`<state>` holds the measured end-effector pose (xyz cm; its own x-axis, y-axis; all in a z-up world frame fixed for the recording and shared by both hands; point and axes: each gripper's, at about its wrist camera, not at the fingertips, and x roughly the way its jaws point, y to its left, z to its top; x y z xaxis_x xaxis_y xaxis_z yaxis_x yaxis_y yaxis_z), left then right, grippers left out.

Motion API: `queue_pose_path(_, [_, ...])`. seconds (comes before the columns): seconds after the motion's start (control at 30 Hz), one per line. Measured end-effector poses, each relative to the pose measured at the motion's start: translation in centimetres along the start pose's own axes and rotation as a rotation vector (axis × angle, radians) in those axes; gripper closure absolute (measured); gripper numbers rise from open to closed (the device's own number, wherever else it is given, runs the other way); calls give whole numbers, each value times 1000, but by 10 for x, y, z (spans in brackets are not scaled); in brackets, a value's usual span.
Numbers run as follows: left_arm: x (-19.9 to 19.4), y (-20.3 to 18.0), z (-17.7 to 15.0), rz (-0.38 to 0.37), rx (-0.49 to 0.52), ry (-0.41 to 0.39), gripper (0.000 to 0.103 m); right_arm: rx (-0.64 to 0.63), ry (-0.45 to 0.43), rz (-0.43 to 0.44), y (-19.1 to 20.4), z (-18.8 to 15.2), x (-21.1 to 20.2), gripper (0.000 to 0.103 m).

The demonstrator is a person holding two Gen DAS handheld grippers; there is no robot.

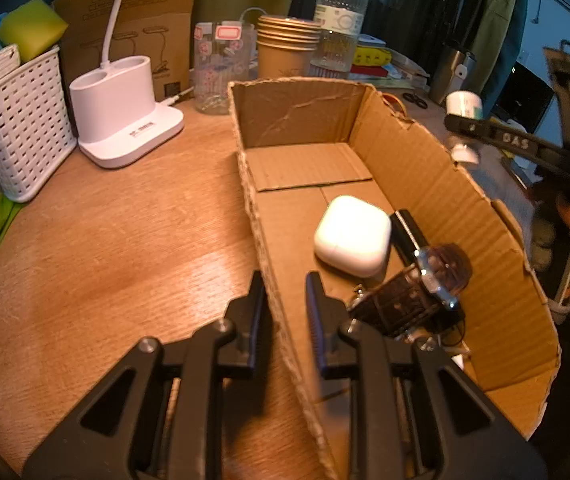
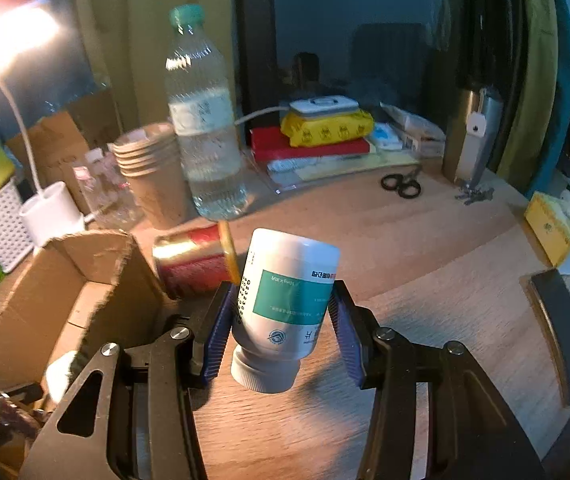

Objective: Organize rigid objects
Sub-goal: 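Close the right gripper on the white pill bottle and lift it, then carry the pill bottle into the cardboard box and open the right gripper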

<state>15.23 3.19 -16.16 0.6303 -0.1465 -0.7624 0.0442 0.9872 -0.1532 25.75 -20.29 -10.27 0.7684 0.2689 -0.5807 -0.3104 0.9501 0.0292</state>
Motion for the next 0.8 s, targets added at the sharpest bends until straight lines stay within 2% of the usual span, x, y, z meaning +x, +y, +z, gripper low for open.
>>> queue_pose_path(0.53, [0, 1, 0, 0, 0, 0, 82, -56, -101, 115, 36, 9, -51, 52])
queue_pose_path(0.8, [0, 1, 0, 0, 0, 0, 82, -93, -134, 225, 62, 10, -72, 52])
